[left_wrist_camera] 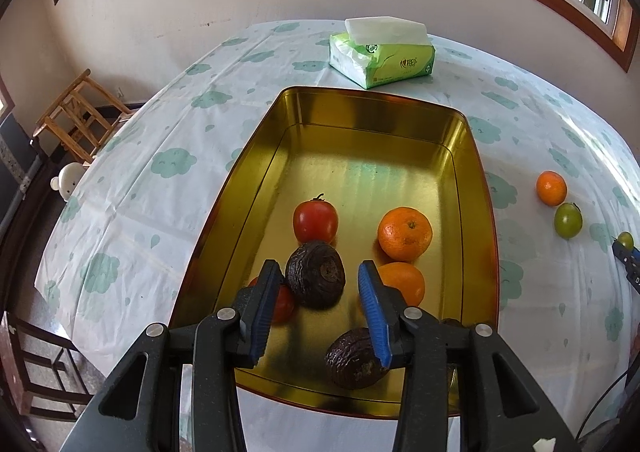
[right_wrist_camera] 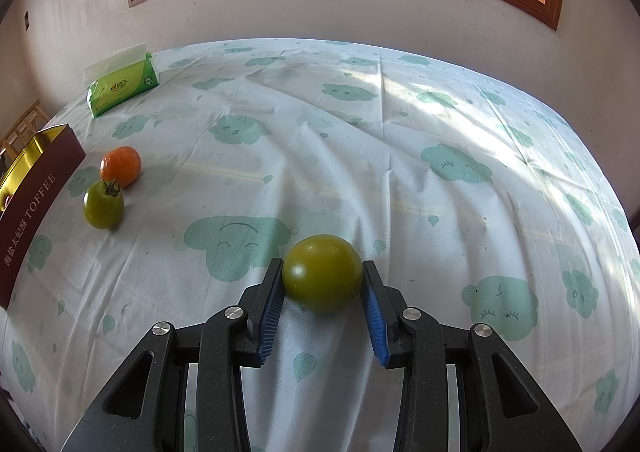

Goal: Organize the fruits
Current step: 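Lower the dark brown fruit into the tray and open the left gripper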

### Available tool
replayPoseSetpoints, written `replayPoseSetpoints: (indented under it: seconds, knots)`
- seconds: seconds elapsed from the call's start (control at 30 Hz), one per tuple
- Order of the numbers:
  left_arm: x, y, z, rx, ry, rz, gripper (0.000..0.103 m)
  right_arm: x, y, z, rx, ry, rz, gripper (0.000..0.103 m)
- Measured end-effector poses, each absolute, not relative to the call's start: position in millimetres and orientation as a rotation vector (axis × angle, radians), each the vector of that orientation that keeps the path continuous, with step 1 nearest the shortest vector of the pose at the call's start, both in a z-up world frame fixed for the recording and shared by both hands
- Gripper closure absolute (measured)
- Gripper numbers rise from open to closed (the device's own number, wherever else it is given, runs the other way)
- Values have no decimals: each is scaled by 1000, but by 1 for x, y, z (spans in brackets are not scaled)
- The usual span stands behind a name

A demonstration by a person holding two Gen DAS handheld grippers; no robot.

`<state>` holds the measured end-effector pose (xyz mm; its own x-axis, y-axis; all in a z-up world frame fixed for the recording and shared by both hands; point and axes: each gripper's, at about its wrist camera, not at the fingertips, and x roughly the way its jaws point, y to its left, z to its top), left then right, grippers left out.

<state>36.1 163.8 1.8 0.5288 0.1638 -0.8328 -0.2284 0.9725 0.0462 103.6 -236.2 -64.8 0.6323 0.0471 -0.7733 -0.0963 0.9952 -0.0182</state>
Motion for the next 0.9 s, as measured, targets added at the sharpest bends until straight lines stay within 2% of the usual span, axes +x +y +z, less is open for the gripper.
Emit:
replayPoseSetpoints:
  seconds: [0.9]
  knots:
    - [18, 163, 17, -104, 953, 184, 64, 104, -237, -65, -60, 882, 81, 64]
